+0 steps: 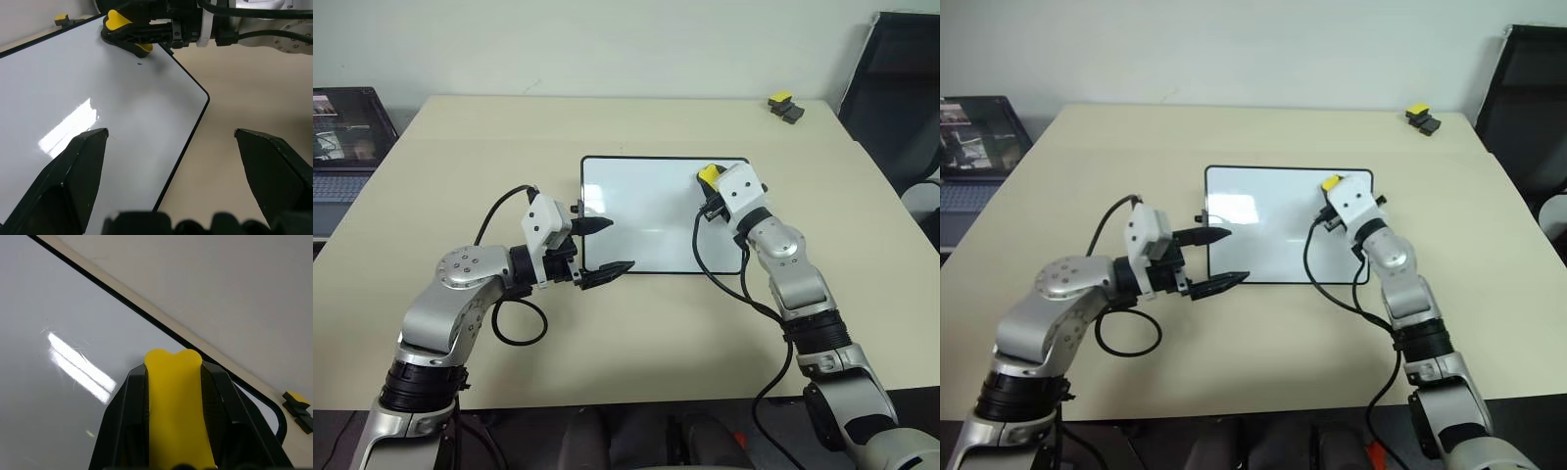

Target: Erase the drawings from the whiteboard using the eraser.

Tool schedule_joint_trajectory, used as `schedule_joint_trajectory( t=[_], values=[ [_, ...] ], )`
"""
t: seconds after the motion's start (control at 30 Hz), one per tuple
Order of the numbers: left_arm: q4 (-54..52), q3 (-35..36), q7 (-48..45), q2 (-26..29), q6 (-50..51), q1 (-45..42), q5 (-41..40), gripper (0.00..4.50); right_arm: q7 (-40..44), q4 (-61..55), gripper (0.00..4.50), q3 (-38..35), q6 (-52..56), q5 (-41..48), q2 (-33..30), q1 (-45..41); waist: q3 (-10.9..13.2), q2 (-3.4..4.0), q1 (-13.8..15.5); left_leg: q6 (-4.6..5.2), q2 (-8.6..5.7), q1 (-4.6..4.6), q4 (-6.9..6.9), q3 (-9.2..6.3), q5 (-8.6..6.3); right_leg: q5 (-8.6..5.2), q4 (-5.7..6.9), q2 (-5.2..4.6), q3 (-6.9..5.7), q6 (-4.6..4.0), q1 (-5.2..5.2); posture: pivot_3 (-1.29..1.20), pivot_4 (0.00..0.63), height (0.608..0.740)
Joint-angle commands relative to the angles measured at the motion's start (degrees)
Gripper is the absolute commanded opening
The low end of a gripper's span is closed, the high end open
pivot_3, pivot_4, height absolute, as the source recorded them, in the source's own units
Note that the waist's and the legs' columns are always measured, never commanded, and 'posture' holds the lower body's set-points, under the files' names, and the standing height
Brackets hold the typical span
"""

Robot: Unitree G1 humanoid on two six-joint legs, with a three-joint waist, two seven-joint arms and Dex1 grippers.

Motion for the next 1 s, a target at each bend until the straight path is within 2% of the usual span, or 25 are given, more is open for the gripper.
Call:
schedule_joint_trajectory(
  t=[0.03, 0.17, 0.33, 0.5, 0.63, 0.8, 1.0],
  values=[
    [-1.2, 1.0, 0.0, 0.3, -1.0, -0.4, -0.1, 4.50, 1.8, 3.1, 1.10, 1.7, -0.6, 1.3, 1.7, 3.7, 0.0, -0.02, 0.0, 0.00, 0.00, 0.07, 0.00, 0.00, 0.00, 0.00, 0.00, 0.00, -0.02, 0.00, 0.07, 0.00, 0.150, 0.740],
    [-1.2, 0.9, 0.0, 0.2, -1.0, -0.5, -0.1, 4.50, 3.5, 2.0, 1.10, 3.7, -0.5, 2.3, 4.3, 7.6, -0.1, -0.07, -0.4, 0.01, 0.01, 0.40, -0.01, -0.03, -0.01, 0.00, 0.01, 0.00, -0.01, 0.00, 0.38, 0.00, 0.150, 0.740],
    [-0.9, 0.8, -0.2, 0.2, -1.0, -0.7, -0.1, 4.50, 3.6, -1.0, 1.10, 3.6, 0.1, 2.8, 5.4, 7.8, 0.0, -0.06, -0.8, 0.07, 0.04, 0.71, -0.01, -0.11, 0.04, 0.00, 0.07, -0.01, 0.04, 0.11, 0.57, 0.00, 0.150, 0.740],
    [-0.4, 0.6, -0.5, 0.2, -1.4, -1.0, 0.1, 4.50, 4.5, -7.5, 1.10, -0.7, 1.6, 5.8, 2.8, 6.5, 0.0, 0.00, -0.7, 0.08, 0.02, 0.67, -0.03, -0.11, 0.04, 0.02, 0.03, -0.02, 0.04, 0.10, 0.57, 0.00, 0.150, 0.740],
    [-0.3, 0.5, -0.5, 0.2, -1.3, -1.1, 0.1, 4.50, 2.9, -11.6, 1.10, -4.0, 5.3, 6.1, 0.4, 3.7, 0.0, 0.06, -0.1, 0.07, -0.01, 0.16, -0.03, -0.09, 0.05, 0.08, 0.02, -0.02, 0.02, 0.01, 0.12, 0.00, 0.150, 0.740],
    [-0.1, 0.3, -0.6, 0.0, -1.4, -1.3, 0.1, 4.50, -0.1, -6.6, 1.10, -4.8, 5.3, 3.5, -1.4, 0.7, 0.0, 0.07, -0.1, 0.05, 0.00, -0.09, -0.10, -0.04, 0.04, 0.06, -0.09, -0.01, 0.05, 0.02, -0.15, 0.00, 0.150, 0.740],
    [0.1, 0.2, -0.7, 0.0, -1.5, -1.4, 0.3, 4.50, -1.5, 1.9, 1.09, -2.3, 3.7, 2.2, -0.3, -1.1, 0.0, 0.06, -0.1, 0.05, -0.01, -0.09, -0.04, 0.01, 0.04, 0.06, -0.07, -0.01, 0.11, 0.03, -0.14, 0.00, 0.150, 0.740]
  ],
)
